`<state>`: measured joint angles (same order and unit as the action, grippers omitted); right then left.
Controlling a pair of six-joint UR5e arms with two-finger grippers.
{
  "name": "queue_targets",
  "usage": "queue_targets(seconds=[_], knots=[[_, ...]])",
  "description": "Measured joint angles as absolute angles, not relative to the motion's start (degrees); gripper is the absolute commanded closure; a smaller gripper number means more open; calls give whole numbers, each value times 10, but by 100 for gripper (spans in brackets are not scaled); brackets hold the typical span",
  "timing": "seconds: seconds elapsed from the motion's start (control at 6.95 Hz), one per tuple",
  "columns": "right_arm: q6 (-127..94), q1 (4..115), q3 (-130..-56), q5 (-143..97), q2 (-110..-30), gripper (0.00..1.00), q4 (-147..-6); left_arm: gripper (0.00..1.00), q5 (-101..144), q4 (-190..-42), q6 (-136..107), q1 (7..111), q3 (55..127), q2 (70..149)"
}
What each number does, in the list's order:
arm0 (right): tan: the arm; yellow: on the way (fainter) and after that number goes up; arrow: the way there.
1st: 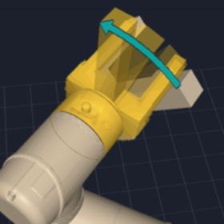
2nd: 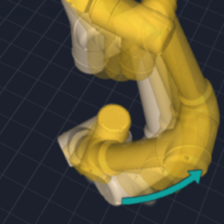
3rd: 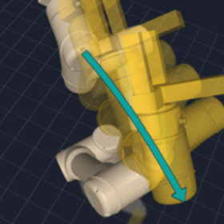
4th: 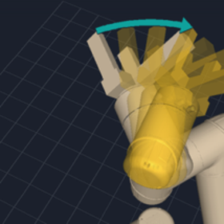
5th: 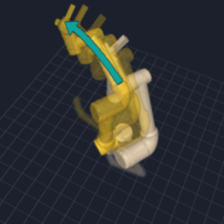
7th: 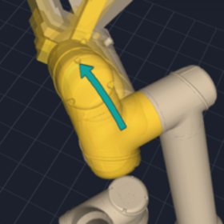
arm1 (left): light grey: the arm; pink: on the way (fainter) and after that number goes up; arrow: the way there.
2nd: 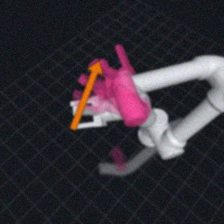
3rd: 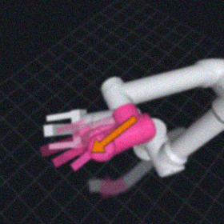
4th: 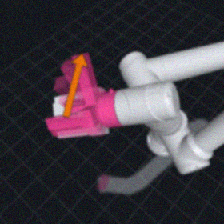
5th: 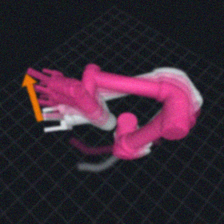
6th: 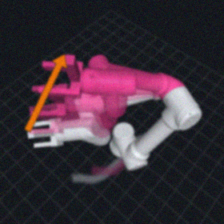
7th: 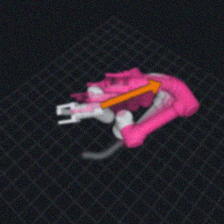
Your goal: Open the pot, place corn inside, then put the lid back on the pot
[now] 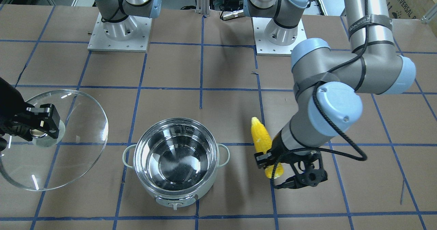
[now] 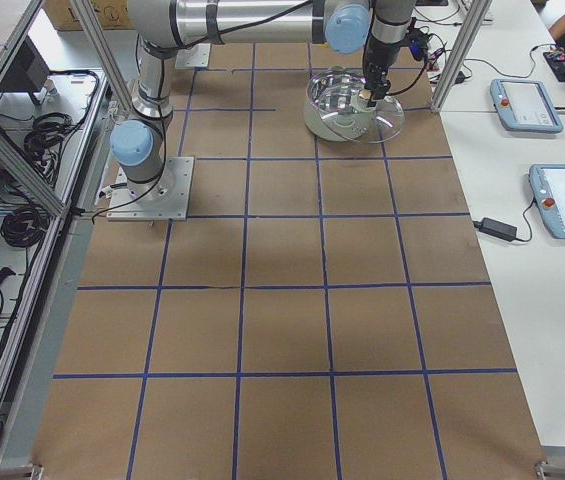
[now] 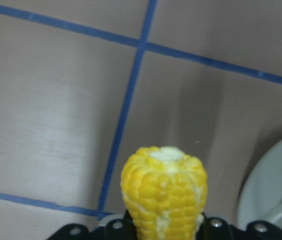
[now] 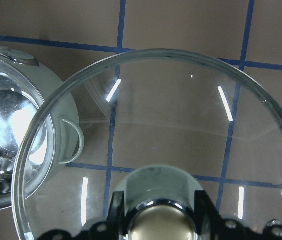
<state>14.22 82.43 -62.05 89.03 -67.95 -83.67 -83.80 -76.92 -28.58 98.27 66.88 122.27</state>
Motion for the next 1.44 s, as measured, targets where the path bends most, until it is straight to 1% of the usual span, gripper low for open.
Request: queue_targets(seconds=[0.14, 0.29, 0.58, 0.86, 1.01, 1.15, 1.3, 1.44], knots=[[142, 824, -621, 890, -680, 87, -837, 81, -835, -776, -361, 1018, 627, 1245], [142, 825, -621, 890, -680, 87, -837, 81, -834, -783, -407, 1041, 604, 1258], [141, 825, -627, 891, -681, 87, -837, 81, -824, -789, -445, 1064, 593, 1278], [141, 825, -629, 891, -681, 87, -837, 78, -817, -784, -449, 1078, 590, 1305], [141, 825, -629, 891, -681, 87, -837, 67, -814, -783, -449, 1083, 590, 1313], [141, 825, -629, 891, -681, 87, -837, 4, -812, -783, -449, 1086, 592, 1317], [141, 825, -629, 891, -681, 87, -837, 0, -813, -783, -449, 1088, 591, 1321], [141, 826, -629, 891, -682, 87, -837, 0, -812, -782, -447, 1088, 589, 1326]])
